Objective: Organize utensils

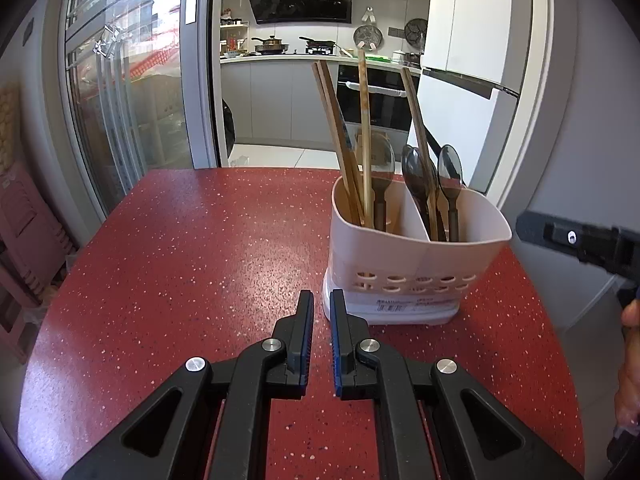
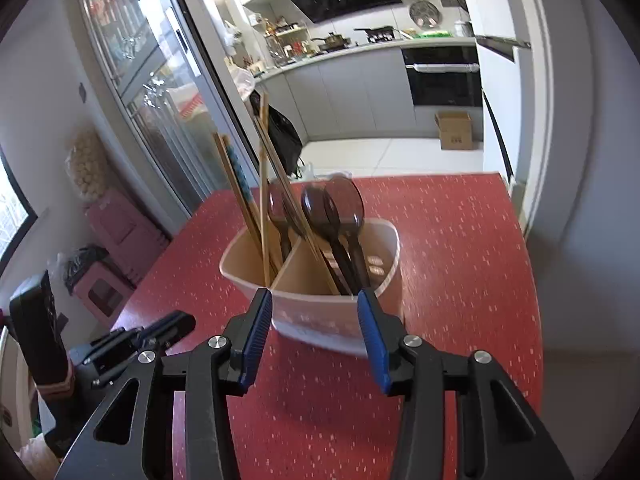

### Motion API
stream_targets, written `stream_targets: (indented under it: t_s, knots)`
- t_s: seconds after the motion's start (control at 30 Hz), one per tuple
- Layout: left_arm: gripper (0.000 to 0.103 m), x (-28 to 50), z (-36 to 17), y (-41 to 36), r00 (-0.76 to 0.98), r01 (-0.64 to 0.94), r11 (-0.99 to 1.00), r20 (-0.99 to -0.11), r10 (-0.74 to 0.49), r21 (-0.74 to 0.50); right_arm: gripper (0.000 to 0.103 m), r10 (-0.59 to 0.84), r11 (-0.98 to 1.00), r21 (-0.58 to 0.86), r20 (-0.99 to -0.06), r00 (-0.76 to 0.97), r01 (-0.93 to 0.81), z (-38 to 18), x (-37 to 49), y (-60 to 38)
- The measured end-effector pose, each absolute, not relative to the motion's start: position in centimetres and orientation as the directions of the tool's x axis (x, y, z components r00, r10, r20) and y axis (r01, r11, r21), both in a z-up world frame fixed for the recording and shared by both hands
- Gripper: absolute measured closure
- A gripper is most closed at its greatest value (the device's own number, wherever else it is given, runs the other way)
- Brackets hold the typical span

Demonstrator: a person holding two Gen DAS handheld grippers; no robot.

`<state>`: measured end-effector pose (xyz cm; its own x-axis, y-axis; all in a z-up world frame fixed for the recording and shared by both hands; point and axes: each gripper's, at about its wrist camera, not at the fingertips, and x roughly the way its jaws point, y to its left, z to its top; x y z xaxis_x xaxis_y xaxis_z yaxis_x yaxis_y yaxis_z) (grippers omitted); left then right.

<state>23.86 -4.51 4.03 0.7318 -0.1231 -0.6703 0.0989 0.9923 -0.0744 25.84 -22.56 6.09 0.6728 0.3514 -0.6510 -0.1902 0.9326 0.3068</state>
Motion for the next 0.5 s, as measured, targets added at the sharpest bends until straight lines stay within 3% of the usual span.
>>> stream_targets:
  t_s: [0.4, 0.47, 0.5]
  knots:
    - [0.064, 22.0, 3.2, -3.6, 0.723, 0.09, 0.992, -0.679, -0.129, -0.093, 0.048, 0.301, 0.947, 0.301, -0.713, 0.634, -0.111, 3.1, 22.5, -23.3]
    - [0.0, 21.7, 2.9, -3.3, 0.715, 0.077, 0.992, -0.689, -0.122, -0.096, 0.048, 0.291, 0.949, 0.3, -0.722, 0.628, -0.095, 2.6, 21.9, -23.4]
    - [0.0, 21.4, 2.9, -3.0, 0.717, 0.06, 0.994, -0.689, -0.108, -0.094, 0.048, 0.285, 0.951, 0.297, -0.726, 0.626, -0.089, 2.3, 21.6, -23.5]
